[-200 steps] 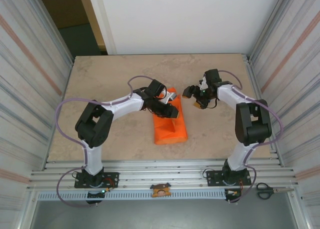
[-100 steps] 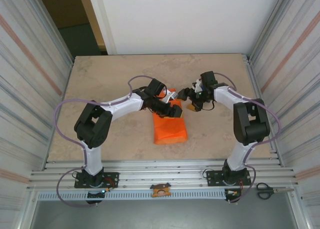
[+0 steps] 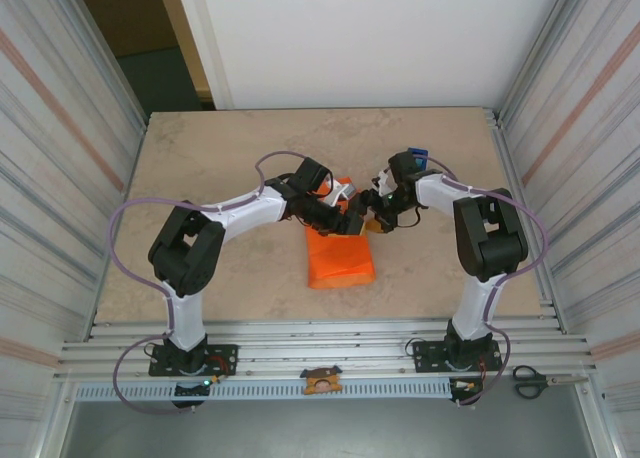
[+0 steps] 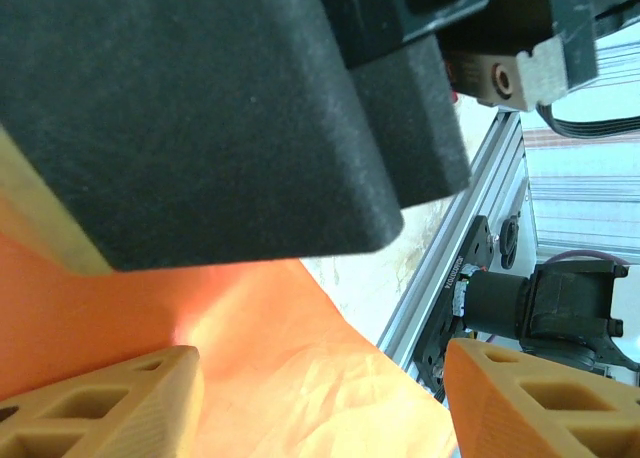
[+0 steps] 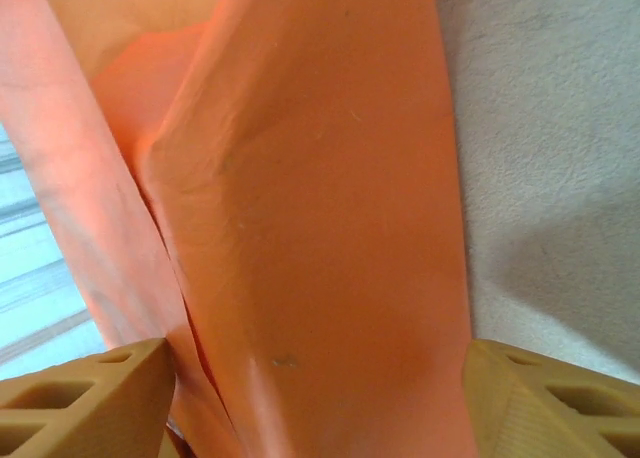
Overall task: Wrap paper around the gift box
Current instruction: Second fold the wrapping paper around the gift box.
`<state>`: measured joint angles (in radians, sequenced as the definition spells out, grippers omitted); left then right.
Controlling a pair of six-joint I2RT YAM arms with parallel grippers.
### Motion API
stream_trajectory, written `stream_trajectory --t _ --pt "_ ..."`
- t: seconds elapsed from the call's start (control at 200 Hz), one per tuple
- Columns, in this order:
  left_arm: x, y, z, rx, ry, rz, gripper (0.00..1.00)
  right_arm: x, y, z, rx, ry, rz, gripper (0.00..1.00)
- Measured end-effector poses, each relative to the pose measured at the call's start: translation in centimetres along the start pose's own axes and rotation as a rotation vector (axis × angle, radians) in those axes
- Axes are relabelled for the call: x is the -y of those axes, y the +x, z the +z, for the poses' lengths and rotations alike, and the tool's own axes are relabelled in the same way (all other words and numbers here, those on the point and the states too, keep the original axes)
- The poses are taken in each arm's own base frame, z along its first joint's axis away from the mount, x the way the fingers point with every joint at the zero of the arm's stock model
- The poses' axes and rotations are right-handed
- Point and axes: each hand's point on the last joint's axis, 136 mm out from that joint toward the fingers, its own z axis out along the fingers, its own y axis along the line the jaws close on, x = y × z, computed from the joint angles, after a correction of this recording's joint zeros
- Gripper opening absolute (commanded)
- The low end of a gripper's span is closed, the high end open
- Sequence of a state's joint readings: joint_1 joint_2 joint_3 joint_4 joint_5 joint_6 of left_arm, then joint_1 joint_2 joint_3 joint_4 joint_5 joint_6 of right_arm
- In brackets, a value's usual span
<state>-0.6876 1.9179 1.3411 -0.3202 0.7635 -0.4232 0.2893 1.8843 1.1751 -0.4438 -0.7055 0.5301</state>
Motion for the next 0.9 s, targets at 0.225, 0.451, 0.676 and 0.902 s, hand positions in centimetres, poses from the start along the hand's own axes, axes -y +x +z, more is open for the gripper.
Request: stream_trajectory --t 0.225,0.451,0.676,0.902 --pt "0.4 -0.1 -0.4 0.017 -0.005 0.014 0.71 -0.3 0.1 0.1 0.007 -0.039 -0.031 0.56" --pt "1.5 -1.3 -4.7 0.158 -0.060 0.042 0.77 -0.4 0.1 0.1 0.030 -0.054 -0.034 0.52" --pt "-2.0 -1.6 -13.0 0.400 -0.171 -0.080 0.81 -0.7 0.3 0.1 0.065 -0.066 -0.010 0.52" --pt "-9.5 2.0 -12.0 0.329 -0.305 -0.310 0.90 -2.0 0.6 1.3 0.084 -0.064 0.022 0.52"
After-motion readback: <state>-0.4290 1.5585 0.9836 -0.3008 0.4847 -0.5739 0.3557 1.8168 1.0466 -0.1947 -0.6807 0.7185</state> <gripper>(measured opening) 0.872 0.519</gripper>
